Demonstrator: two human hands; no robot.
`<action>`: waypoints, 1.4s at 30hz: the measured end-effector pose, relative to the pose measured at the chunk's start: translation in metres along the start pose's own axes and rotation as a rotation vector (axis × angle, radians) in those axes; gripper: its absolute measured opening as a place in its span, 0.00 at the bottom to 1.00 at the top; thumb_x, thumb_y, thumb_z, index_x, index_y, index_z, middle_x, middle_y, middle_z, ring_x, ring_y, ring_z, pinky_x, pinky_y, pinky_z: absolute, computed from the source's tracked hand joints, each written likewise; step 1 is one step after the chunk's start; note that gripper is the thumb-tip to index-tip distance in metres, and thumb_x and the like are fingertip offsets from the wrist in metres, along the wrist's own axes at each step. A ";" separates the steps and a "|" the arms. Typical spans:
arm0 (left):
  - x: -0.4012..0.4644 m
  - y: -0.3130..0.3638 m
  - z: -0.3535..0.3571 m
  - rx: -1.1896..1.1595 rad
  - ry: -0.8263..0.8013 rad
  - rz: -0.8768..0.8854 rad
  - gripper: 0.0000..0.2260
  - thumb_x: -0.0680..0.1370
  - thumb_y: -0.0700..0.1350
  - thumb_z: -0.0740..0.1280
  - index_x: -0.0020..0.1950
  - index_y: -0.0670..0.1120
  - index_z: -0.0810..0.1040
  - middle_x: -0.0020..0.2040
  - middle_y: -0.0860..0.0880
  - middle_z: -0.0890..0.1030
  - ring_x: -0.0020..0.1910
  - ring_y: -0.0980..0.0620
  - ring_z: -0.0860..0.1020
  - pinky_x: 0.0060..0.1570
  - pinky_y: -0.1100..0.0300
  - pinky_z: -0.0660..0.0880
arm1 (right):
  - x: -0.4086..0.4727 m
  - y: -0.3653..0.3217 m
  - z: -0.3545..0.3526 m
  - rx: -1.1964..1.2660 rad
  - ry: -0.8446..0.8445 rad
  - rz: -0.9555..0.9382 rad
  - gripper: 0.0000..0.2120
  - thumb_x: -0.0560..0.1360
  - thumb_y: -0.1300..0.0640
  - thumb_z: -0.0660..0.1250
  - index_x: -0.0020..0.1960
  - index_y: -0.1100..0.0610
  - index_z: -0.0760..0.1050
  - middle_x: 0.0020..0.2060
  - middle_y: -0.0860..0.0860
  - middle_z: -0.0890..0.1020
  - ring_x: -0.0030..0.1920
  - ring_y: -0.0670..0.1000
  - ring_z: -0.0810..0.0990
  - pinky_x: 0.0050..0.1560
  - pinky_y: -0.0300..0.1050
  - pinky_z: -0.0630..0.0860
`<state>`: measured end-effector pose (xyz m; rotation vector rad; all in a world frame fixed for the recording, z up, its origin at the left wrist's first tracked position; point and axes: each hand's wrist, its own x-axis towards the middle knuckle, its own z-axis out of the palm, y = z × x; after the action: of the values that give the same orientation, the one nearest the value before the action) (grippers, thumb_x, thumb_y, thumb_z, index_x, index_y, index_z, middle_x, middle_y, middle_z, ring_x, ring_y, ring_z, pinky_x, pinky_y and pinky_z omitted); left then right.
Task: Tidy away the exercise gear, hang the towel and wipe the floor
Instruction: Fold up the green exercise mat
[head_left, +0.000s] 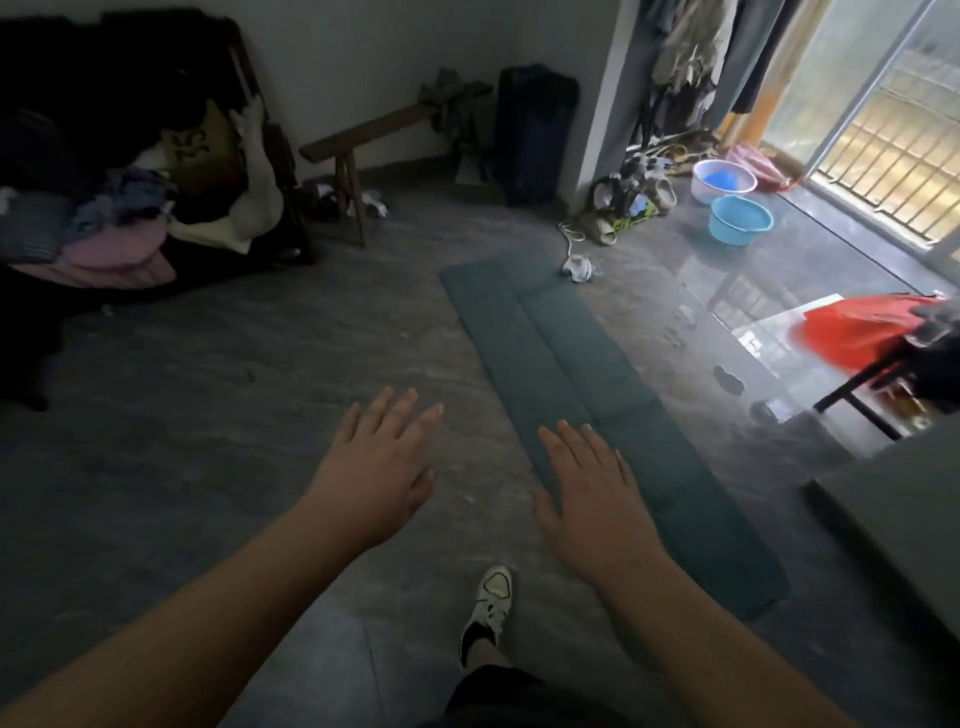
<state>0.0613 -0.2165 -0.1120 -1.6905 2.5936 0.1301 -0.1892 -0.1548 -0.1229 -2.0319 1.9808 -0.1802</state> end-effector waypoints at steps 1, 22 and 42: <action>0.019 -0.010 -0.003 -0.003 0.003 -0.013 0.31 0.80 0.59 0.57 0.80 0.56 0.49 0.81 0.48 0.52 0.80 0.45 0.48 0.77 0.45 0.48 | 0.025 0.002 -0.002 0.003 -0.009 -0.006 0.32 0.81 0.43 0.55 0.81 0.48 0.48 0.81 0.47 0.50 0.80 0.51 0.45 0.79 0.54 0.46; 0.434 -0.200 -0.020 -0.130 -0.083 0.189 0.31 0.80 0.57 0.58 0.81 0.54 0.50 0.81 0.49 0.53 0.80 0.46 0.49 0.77 0.45 0.49 | 0.417 -0.025 -0.028 0.045 -0.026 0.266 0.33 0.81 0.41 0.54 0.81 0.47 0.45 0.81 0.47 0.48 0.80 0.50 0.43 0.78 0.51 0.45; 0.699 -0.061 -0.008 -0.057 -0.294 0.805 0.32 0.80 0.57 0.59 0.81 0.54 0.49 0.81 0.49 0.52 0.80 0.47 0.49 0.77 0.47 0.48 | 0.473 0.071 -0.045 0.214 0.195 0.944 0.33 0.76 0.42 0.51 0.79 0.51 0.57 0.79 0.52 0.59 0.79 0.53 0.52 0.78 0.51 0.52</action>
<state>-0.1656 -0.8787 -0.1643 -0.4823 2.8539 0.4345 -0.2499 -0.6299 -0.1563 -0.8218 2.6583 -0.3548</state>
